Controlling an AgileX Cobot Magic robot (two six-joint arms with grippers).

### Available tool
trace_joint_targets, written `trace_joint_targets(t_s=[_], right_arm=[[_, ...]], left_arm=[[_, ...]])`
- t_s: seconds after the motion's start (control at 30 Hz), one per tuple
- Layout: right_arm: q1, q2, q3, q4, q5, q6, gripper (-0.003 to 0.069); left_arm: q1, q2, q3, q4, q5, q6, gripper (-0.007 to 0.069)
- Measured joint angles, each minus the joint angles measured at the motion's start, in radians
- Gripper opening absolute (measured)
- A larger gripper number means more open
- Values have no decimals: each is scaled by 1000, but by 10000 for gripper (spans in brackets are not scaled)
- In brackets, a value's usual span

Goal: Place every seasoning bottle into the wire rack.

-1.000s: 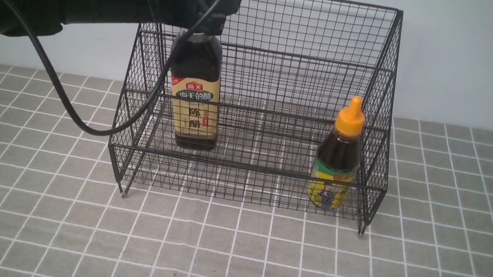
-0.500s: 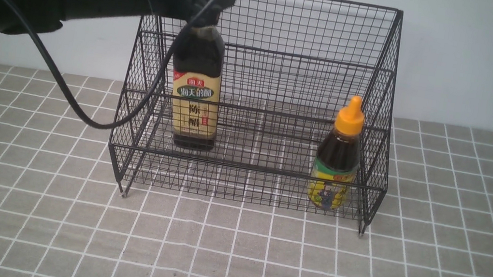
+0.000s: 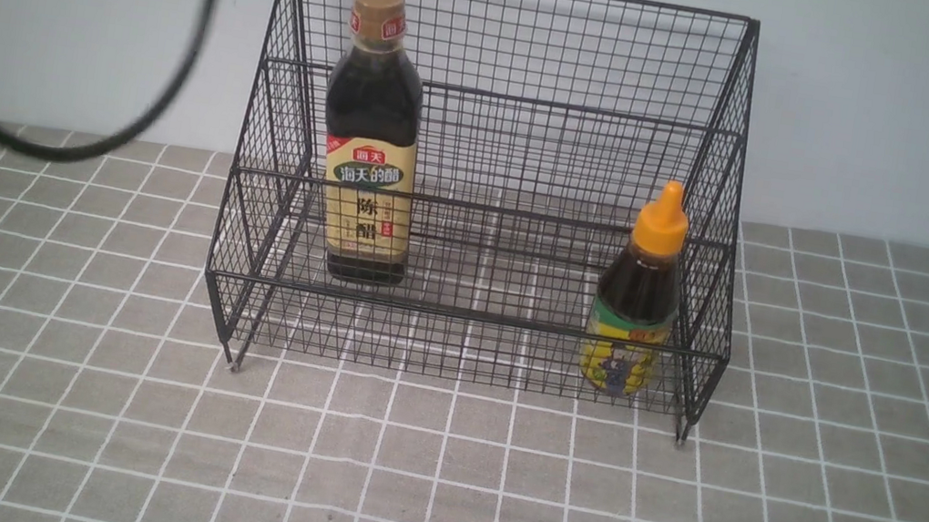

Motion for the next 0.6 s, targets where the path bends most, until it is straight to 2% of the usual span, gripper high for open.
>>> trace_joint_targets(t_s=[0.03, 0.1, 0.13, 0.17, 0.2, 0.23, 0.27, 0.33, 0.4, 0.6], right_arm=[[0, 0, 0, 0, 0, 0, -12], [0, 0, 0, 0, 0, 0, -12], [0, 0, 0, 0, 0, 0, -12], [0, 0, 0, 0, 0, 0, -12], [0, 0, 0, 0, 0, 0, -12], [0, 0, 0, 0, 0, 0, -12], [0, 0, 0, 0, 0, 0, -12], [0, 0, 0, 0, 0, 0, -12], [0, 0, 0, 0, 0, 0, -12], [0, 0, 0, 0, 0, 0, -12]], left_arm=[[0, -36, 20, 22, 23, -31, 36], [0, -67, 45, 49, 54, -75, 14], [0, -103, 80, 113, 103, -152, 0], [0, -113, 85, 133, 110, -163, 0], [0, -156, 125, 228, 176, -278, -7], [0, -167, 129, 255, 184, -292, -7], [0, -200, 150, 329, 233, -366, -7], [0, -267, 191, 521, 344, -591, -7], [0, -310, 211, 659, 427, -761, -7], [0, -497, 300, 1017, 556, -1128, -7]])
